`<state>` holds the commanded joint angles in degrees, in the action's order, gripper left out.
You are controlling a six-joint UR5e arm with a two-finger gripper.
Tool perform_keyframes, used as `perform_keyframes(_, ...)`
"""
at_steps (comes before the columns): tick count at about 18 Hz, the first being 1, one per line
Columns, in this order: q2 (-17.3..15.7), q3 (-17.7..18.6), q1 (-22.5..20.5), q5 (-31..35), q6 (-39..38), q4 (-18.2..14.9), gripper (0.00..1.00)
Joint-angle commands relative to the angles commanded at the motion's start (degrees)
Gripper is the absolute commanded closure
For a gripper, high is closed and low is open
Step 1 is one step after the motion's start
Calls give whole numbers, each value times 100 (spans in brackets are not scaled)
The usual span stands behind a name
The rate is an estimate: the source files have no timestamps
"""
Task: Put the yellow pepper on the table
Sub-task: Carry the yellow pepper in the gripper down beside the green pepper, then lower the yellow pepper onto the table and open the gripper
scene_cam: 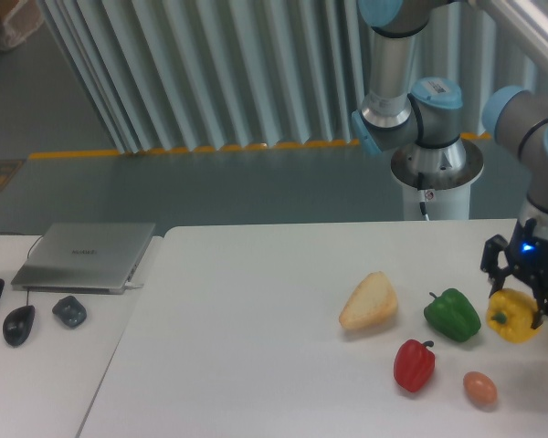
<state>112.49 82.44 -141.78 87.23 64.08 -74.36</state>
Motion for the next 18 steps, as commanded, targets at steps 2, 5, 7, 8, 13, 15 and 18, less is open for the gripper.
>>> perform_keyframes(2,44,131,159,364,-9,236,41)
perform_keyframes(5,62,413,177,453,-123,843,40)
perform_keyframes(7,106,387,186,444,-308,844,40)
perform_keyframes(8,132,378,186,435,-308,853,40)
perform_keyframes(13,176,378,238,453,-299,853,25)
perform_keyframes(15,185,378,265,462,-317,853,24)
perform_keyframes(18,176,387,274,462,-308,853,20)
